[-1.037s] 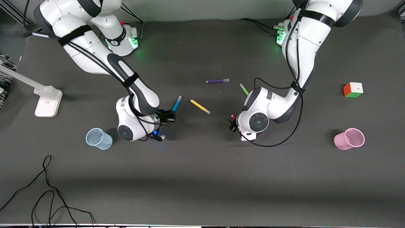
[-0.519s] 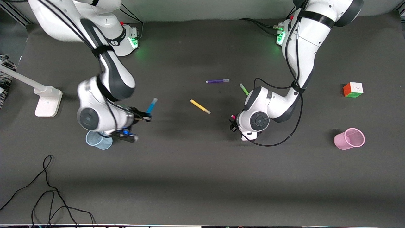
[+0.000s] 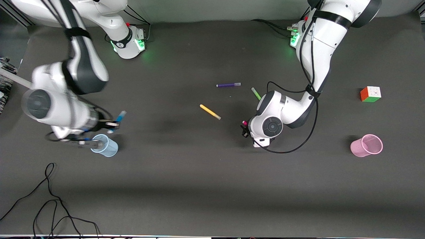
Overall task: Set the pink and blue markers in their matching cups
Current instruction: 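Carry the blue marker to the blue cup while the left gripper carries pink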
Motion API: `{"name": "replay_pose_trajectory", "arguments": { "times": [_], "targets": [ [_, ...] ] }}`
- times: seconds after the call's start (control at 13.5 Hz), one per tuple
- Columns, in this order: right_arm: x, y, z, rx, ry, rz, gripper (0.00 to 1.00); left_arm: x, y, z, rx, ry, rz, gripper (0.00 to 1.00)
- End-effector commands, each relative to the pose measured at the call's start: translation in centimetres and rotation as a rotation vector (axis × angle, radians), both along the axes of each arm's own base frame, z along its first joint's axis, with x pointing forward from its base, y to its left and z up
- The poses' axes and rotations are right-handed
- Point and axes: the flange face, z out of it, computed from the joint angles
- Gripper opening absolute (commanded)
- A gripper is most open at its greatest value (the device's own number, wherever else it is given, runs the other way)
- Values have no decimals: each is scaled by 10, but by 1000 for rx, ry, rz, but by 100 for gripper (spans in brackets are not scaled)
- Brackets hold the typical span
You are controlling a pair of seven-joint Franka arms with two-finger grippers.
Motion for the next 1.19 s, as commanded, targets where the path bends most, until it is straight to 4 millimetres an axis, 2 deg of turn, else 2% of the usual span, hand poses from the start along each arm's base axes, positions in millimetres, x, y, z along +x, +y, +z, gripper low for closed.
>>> {"name": "replay_pose_trajectory", "arguments": {
  "times": [0.0,0.07,0.15,0.22,0.3,0.44,0.52,0.59,0.74,0.81,0.96,1.11],
  "targets": [
    [-4,-35,15,-67,-100,101,0,26,28,72,3,13,-66,0],
    [-4,-54,4,-68,-140,133,0,45,51,100,-7,47,-89,0],
    [-7,-62,-4,-67,-212,181,0,64,81,131,-25,76,-121,0],
    [-8,-63,-11,-67,-276,231,0,79,111,158,-56,90,-181,0],
    [-7,-68,-16,-73,-327,265,0,94,150,180,-91,91,-217,0],
    [-2,-72,-21,-83,-400,289,0,109,235,206,-163,114,-254,0],
    [-3,-71,-25,-84,-420,293,0,111,265,217,-194,119,-284,0],
    [-6,-70,-33,-83,-443,298,0,112,296,223,-228,124,-308,0],
    [-25,-68,-65,-76,-493,308,0,112,354,228,-279,116,-319,0],
    [-34,-68,-77,-73,-513,309,0,112,376,223,-302,116,-321,0],
    [-47,-69,-88,-67,-502,307,0,112,418,209,-349,104,-325,0],
    [-58,-70,-98,-63,-508,307,0,109,459,205,-389,70,-352,0]
  ]
}}
